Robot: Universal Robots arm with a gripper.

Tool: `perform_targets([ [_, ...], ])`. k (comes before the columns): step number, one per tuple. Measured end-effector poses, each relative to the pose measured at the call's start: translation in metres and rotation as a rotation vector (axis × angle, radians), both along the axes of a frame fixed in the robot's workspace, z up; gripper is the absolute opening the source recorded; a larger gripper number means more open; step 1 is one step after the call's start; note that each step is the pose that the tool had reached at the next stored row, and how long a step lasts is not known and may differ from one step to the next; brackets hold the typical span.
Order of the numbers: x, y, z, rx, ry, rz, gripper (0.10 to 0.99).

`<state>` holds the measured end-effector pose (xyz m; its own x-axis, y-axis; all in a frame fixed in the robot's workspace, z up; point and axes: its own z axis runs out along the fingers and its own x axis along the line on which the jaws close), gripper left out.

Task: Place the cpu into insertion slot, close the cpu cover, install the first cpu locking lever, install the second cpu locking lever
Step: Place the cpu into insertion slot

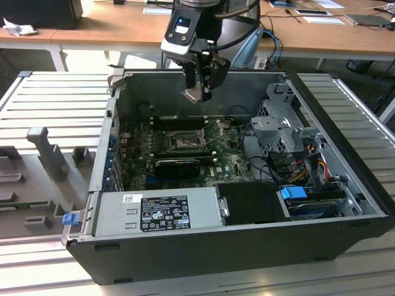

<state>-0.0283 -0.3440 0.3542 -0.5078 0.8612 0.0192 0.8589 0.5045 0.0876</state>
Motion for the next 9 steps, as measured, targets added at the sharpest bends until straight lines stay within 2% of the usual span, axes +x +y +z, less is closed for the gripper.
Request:
perform_targets([
  [9, 0.0000, 0.0000, -0.0003, 0.000, 0.0000, -0.139, 0.533],
])
